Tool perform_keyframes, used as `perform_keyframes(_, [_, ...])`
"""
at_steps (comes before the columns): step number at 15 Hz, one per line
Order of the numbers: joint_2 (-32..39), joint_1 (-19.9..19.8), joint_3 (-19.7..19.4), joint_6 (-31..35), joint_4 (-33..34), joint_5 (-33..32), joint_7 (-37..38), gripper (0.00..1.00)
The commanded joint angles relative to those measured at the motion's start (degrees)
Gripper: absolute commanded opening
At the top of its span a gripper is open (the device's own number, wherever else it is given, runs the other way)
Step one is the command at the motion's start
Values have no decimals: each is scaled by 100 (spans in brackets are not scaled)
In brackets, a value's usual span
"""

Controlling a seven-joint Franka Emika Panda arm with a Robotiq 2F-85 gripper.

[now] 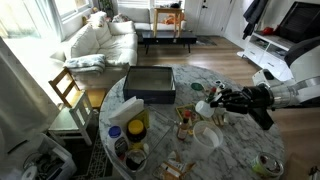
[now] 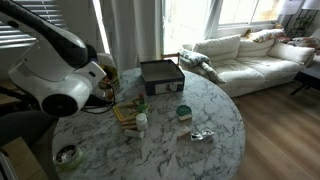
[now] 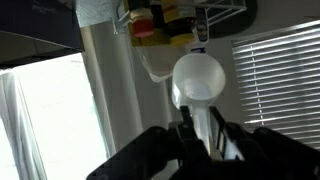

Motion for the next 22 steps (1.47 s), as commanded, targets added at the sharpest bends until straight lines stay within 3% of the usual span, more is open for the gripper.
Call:
perform_keyframes(1, [-194, -50, 206, 235, 137, -458, 654, 6])
perform_keyframes(4, [-354, 17, 489, 775, 455, -1312, 1884, 6])
perform_keyframes(9, [-463, 14, 745, 1115, 956, -3267, 4061, 6])
perform_keyframes(14, [-530, -249, 897, 759, 1353, -5466, 6057, 6])
perform_keyframes(15, [-535, -33, 673, 690, 1419, -5947, 6438, 6])
perform_keyframes(20, [-425, 135, 639, 553, 1549, -7831, 7951, 6])
perform_keyframes(21, [-473, 331, 378, 662, 1483, -7363, 7513, 22])
perform_keyframes(22, [-465, 354, 386, 658, 1484, -7600, 7721, 22])
